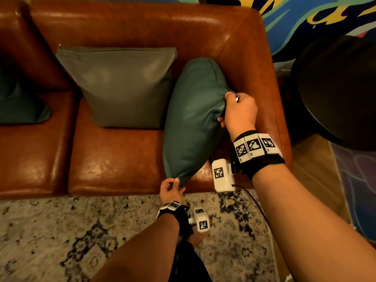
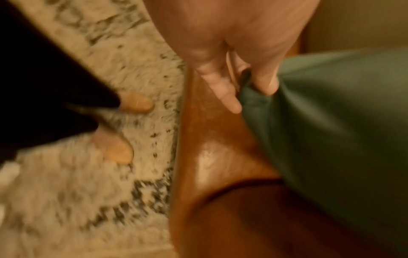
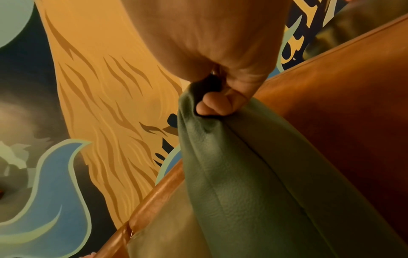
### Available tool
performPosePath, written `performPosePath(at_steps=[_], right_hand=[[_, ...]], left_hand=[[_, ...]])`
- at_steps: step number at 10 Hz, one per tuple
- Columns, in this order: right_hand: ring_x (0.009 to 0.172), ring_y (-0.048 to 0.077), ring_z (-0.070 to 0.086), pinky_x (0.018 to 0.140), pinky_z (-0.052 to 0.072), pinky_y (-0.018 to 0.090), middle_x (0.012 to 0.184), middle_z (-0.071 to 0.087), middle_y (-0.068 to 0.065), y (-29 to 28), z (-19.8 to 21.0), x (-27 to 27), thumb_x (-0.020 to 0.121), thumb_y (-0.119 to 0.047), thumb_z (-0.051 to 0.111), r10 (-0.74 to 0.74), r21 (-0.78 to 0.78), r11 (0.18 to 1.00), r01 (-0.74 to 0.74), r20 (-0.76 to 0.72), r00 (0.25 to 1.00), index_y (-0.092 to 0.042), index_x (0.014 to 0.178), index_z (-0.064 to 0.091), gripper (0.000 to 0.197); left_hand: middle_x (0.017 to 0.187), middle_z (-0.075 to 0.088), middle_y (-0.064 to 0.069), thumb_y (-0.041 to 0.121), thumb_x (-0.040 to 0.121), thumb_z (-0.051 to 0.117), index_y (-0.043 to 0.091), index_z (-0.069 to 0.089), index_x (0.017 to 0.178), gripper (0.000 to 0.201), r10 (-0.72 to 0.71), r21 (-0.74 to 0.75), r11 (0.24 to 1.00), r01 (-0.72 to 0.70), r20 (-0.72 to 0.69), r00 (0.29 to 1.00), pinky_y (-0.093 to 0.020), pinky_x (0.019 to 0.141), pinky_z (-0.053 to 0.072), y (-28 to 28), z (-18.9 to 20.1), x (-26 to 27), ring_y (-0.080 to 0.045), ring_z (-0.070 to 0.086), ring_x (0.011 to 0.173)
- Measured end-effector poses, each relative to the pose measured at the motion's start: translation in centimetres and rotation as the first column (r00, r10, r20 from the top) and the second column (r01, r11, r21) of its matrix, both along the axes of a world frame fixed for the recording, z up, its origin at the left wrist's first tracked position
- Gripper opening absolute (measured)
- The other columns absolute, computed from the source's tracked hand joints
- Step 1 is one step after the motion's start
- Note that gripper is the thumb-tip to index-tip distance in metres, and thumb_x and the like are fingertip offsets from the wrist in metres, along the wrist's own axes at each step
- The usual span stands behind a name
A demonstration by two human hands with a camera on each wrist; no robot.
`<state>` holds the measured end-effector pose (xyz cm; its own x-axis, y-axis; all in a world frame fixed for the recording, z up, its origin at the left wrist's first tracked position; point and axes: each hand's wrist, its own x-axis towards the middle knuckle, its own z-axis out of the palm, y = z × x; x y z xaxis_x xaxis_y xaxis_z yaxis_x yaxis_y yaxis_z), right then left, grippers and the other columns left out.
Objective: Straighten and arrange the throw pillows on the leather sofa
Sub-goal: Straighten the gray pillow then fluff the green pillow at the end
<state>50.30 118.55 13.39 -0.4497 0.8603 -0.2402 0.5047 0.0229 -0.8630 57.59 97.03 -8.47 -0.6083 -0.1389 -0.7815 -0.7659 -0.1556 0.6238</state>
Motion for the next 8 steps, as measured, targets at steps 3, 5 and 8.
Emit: performPosePath(at_steps=[3,5,8], right_hand=[[0.038,0.016,0.061,0.044,0.049,0.028,0.066,0.062,0.008,0.1,-0.5,1.1,0.091,-0.029,0.050,0.081,0.017,0.996,-0.082,0.059,0.995,-0.010,0.074,0.053,0.026],[0.048,0.031,0.062,0.051,0.054,0.044,0.056,0.054,0.005,1.0,-1.0,1.2,0.084,-0.036,0.053,0.091,0.033,0.995,-0.093,0.042,0.995,-0.018,0.062,0.054,0.028],[0.062,0.042,0.059,0.057,0.053,0.050,0.052,0.048,0.002,0.6,-1.2,1.8,0.081,-0.038,0.058,0.073,0.108,0.991,-0.078,0.045,0.996,-0.017,0.053,0.040,0.039]], left_hand=[[0.131,0.053,-0.010,0.055,0.100,0.032,0.008,0.056,0.117,0.056,-0.031,0.306,0.940,-0.149,0.514,0.857,-0.024,0.060,0.059,0.4,0.6,-1.7,-0.023,0.057,0.082],[0.145,0.050,-0.006,0.054,0.096,0.042,0.024,0.061,0.094,0.036,-0.199,0.302,0.951,0.059,0.458,0.866,-0.016,0.047,0.055,-0.1,-3.5,-0.8,-0.010,0.056,0.080],[0.128,0.062,-0.016,0.049,0.083,0.068,0.007,0.056,0.124,0.060,0.204,0.540,0.598,-0.592,0.612,0.764,-0.044,0.077,0.060,0.2,-2.1,0.2,-0.031,0.061,0.104]])
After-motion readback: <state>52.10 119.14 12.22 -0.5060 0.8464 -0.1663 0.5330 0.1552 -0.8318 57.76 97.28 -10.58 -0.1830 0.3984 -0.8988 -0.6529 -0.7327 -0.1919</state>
